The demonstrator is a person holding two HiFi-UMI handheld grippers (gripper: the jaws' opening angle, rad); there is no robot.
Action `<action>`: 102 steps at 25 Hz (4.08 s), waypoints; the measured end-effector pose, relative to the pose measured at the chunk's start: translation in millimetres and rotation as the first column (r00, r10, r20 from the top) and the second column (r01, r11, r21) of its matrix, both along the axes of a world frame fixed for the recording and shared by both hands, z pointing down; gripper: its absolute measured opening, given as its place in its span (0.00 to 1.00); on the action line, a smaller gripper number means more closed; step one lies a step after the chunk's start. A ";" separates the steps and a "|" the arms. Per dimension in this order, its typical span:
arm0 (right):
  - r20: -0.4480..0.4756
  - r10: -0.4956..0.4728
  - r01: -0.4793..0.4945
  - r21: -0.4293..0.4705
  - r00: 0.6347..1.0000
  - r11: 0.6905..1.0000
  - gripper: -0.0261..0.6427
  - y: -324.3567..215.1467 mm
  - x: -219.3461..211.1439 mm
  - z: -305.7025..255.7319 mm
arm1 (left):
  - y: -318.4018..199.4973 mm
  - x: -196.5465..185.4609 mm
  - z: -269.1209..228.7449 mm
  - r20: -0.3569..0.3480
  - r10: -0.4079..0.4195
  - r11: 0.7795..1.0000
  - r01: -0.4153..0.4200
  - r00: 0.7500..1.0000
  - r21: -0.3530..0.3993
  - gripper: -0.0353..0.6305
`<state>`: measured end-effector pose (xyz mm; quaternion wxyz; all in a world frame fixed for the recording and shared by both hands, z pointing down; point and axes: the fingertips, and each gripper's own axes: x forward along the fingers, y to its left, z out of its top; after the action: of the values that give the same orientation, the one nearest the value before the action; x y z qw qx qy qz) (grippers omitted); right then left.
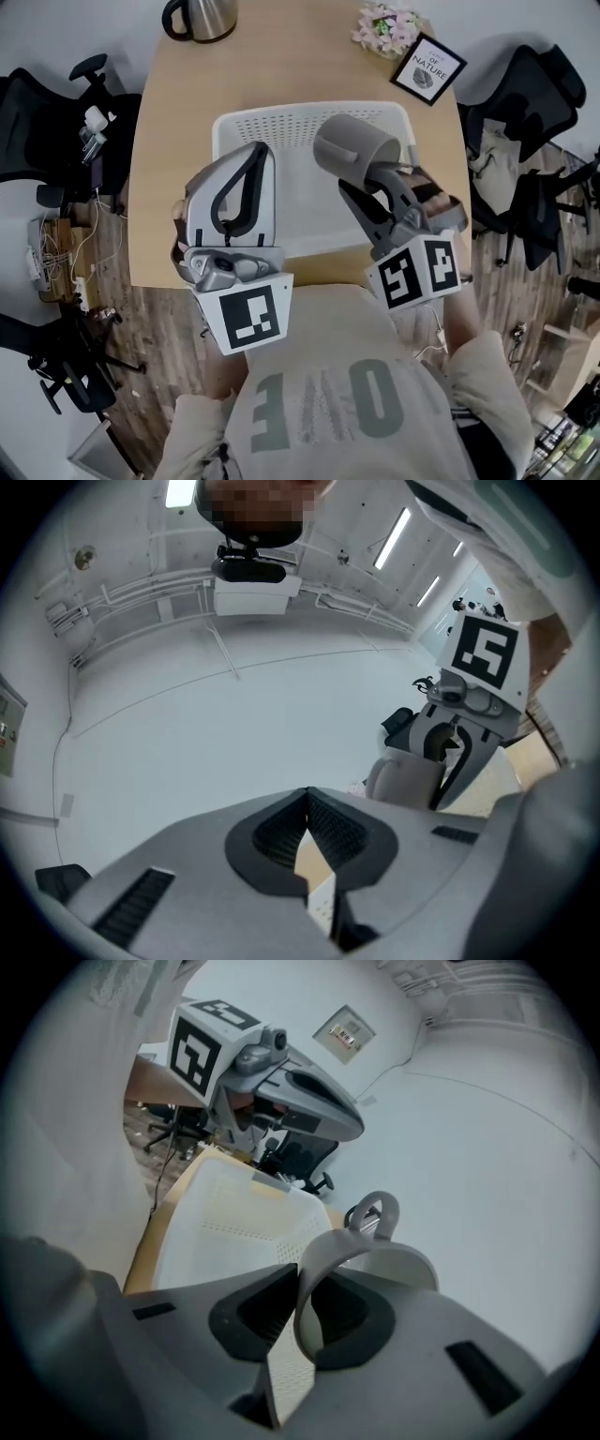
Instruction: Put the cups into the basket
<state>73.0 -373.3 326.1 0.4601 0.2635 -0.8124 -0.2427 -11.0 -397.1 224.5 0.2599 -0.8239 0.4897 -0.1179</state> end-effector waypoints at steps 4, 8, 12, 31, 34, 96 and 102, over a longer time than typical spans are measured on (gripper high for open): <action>-0.156 -0.103 0.088 -0.103 0.982 0.991 0.10 -6.9 -13.2 29.9 | -14.3 -17.0 10.6 -0.020 -0.014 0.999 0.013 1.000 -0.031 0.07; -0.296 -0.207 0.152 -0.198 0.933 0.968 0.10 -13.7 -18.6 59.9 | -30.4 -25.6 21.0 -0.067 -0.019 0.998 0.015 0.998 -0.062 0.07; -0.361 -0.295 0.188 -0.302 0.885 0.934 0.09 -14.4 -18.4 88.7 | -45.5 -29.5 31.8 -0.077 -0.022 0.996 0.015 0.997 -0.090 0.07; -0.546 -0.567 0.232 -0.562 0.617 0.794 0.08 -11.1 2.6 222.1 | -70.6 -35.4 51.3 -0.043 -0.031 0.988 0.024 0.999 -0.149 0.07; -0.569 -0.570 0.210 -0.573 0.593 0.792 0.08 -11.8 8.8 230.9 | -71.9 -38.3 52.4 -0.052 -0.041 0.988 0.032 0.998 -0.152 0.07; 0.803 0.173 -0.357 0.053 0.570 0.933 0.04 -5.9 25.8 -106.0 | 18.2 35.5 -27.7 -0.020 0.134 0.991 -0.134 0.991 0.008 0.07; 0.802 0.168 -0.356 0.059 0.573 0.933 0.04 -8.5 24.1 -109.8 | 16.4 35.3 -28.1 -0.019 0.140 0.990 -0.140 0.990 0.002 0.07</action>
<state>97.1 -381.8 216.3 0.0575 0.5084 -0.8512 -0.1170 24.3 -380.6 196.5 0.2631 -0.8573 0.4330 -0.0913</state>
